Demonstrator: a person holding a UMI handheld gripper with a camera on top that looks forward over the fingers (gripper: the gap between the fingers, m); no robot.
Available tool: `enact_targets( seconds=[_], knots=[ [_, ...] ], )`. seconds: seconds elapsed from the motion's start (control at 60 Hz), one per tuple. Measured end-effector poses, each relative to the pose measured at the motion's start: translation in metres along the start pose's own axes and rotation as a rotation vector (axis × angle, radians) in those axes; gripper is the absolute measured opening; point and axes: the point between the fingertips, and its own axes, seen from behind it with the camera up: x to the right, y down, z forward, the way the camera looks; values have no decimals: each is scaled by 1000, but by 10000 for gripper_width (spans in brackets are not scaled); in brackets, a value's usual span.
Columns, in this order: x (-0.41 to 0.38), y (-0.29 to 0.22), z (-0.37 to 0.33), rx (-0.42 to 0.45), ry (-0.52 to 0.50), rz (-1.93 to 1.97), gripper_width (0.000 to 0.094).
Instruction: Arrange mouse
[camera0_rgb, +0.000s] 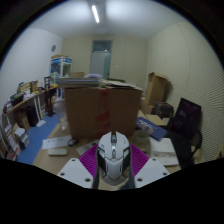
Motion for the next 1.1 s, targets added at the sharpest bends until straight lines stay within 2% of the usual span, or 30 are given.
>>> enact_targets(
  seconds=[0.067,0.15,0.25,0.383,0.433,0.45,0.5,0.55,0.633,0.65,0.683,0.75,0.817,0.95,1.1],
  knots=[
    [52,24,-3,-13,30,1,402],
    [95,89,3,-103,36,15,402],
    [116,168,13,-217,-7,38,405],
    [123,220,18,-286,-54,76,405],
    [123,245,17,-338,-58,84,395],
    [123,241,18,-311,-61,90,420],
    [123,242,20,-288,-67,77,409],
    [123,243,19,-302,-66,63,432],
    [123,241,18,-346,-50,55,537],
    [123,241,18,-356,-46,55,573],
    [127,245,15,-386,-20,61,699],
    [130,239,8,-384,15,83,891],
    [126,232,-8,-373,39,107,834],
    [107,217,-68,-375,89,108,841],
    [68,200,-140,-371,97,159,850]
  ],
)
